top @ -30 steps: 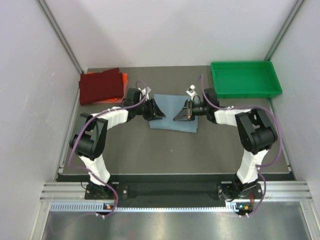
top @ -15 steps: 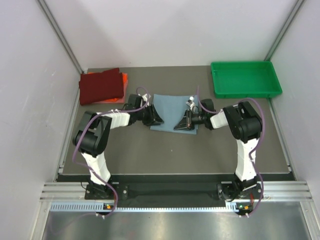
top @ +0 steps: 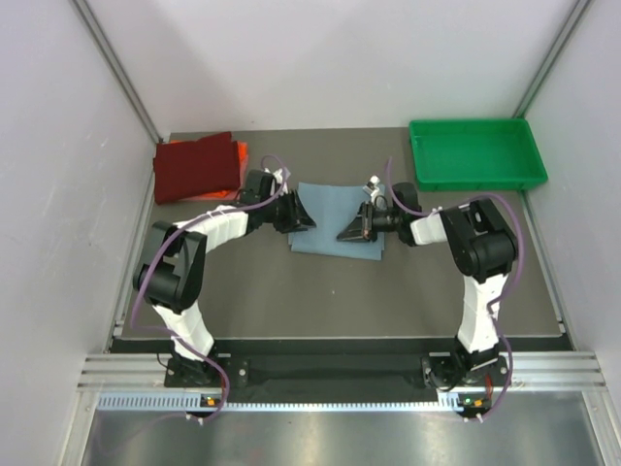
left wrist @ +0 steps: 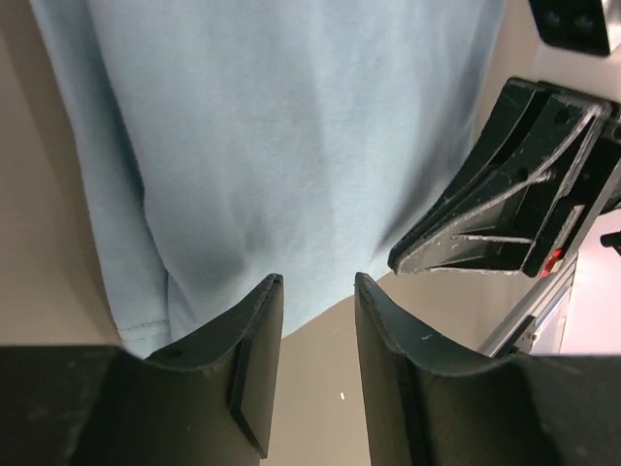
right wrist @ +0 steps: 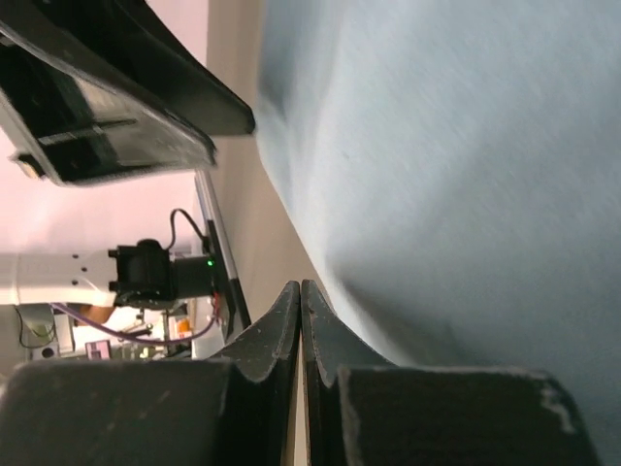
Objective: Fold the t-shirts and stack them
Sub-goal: Neatly place the folded tshirt to the corner
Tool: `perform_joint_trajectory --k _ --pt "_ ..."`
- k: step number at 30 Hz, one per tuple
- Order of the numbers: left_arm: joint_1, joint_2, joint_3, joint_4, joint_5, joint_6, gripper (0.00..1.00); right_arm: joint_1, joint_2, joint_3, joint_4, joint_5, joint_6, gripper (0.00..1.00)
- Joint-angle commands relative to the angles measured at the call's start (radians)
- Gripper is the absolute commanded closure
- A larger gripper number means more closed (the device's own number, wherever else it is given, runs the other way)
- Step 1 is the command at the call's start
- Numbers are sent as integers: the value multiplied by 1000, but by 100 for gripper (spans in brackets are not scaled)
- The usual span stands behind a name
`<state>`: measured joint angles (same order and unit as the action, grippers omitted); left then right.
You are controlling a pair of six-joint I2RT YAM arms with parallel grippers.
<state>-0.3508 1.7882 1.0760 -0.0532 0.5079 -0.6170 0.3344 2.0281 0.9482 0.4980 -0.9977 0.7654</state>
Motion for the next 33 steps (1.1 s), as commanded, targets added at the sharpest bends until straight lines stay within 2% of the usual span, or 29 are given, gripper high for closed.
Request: perform_joint_trajectory --k 1,4,11,17,21,23,28,33 --pt "-14 -29 13 -11 -12 23 59 20 -5 50 132 10 76 100" --pt "-17 -10 -31 16 -19 22 59 22 44 43 204 21 120 100" --pt "-11 7 -129 26 -141 37 59 -14 130 -2 183 62 68 100" --pt "-10 -7 -19 -80 -175 33 59 -17 77 -6 172 53 60 100" --pt "-2 -81 91 -186 -218 49 57 -24 -8 37 47 53 11 100" --pt "-2 -95 108 -178 -203 53 56 -35 -14 52 36 56 9 100" --pt "-4 -49 86 -134 -158 36 56 -58 9 95 37 41 29 100" --pt "-2 20 10 -102 -207 59 56 -75 27 77 27 47 23 100"
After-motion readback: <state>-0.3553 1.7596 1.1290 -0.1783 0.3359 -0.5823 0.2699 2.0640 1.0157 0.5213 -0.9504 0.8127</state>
